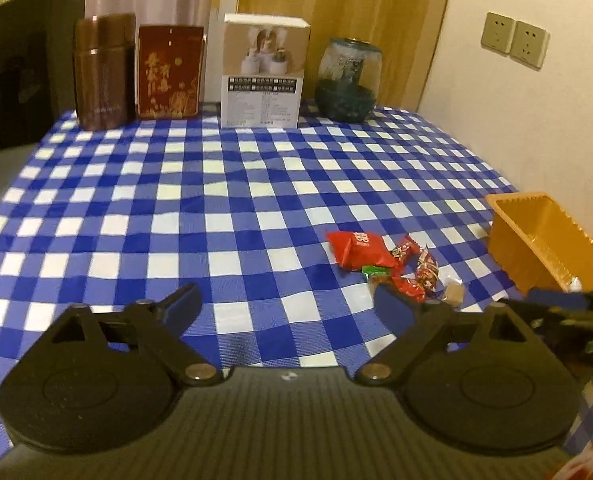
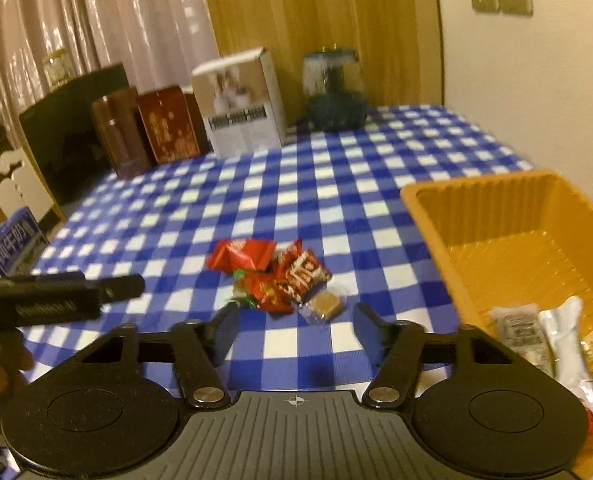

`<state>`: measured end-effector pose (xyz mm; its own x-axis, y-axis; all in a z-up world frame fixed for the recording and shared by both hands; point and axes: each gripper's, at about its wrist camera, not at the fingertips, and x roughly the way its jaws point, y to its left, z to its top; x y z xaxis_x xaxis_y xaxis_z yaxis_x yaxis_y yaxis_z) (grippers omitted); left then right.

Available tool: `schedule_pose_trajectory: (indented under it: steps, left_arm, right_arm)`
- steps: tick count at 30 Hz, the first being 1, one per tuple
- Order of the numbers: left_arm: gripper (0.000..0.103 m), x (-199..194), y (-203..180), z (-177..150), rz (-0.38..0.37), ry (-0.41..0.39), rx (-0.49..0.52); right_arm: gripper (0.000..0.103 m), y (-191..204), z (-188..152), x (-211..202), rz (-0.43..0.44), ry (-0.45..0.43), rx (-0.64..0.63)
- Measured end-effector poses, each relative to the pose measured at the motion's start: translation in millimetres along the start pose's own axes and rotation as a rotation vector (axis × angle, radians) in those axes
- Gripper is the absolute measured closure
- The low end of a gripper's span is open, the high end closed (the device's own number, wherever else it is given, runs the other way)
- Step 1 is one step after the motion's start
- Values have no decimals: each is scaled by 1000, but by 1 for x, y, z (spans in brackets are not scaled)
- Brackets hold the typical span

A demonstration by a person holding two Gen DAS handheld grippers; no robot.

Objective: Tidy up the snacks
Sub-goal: 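Grasp the clear cake packet with the right gripper while the left gripper grasps the green-wrapped candy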

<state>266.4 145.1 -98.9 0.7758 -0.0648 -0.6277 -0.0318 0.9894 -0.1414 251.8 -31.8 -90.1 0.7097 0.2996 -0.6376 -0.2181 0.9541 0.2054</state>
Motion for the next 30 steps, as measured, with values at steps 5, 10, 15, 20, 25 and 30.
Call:
schedule_pose_trajectory:
  steps: [5, 10, 15, 20, 25, 30]
  left_arm:
    - [17, 12, -1, 4, -2, 5, 0]
    - [18, 23, -6, 8, -18, 13, -5]
    - [19, 32, -12, 8, -33, 27, 3]
    - [19, 36, -14, 6, -40, 37, 19]
    - [19, 40, -14, 4, -45, 51, 30]
    - [19, 39, -15, 5, -52, 49, 32]
  right_arm:
    - [61, -11, 1, 29, -26, 19, 13]
    - [67, -23, 2, 49, -8, 54, 60]
    - [68, -27, 5, 64, -5, 67, 91]
    - [68, -24, 10, 71, -29, 53, 79]
    - [67, -24, 13, 76, -44, 46, 107]
    - [67, -22, 15, 82, -44, 35, 116]
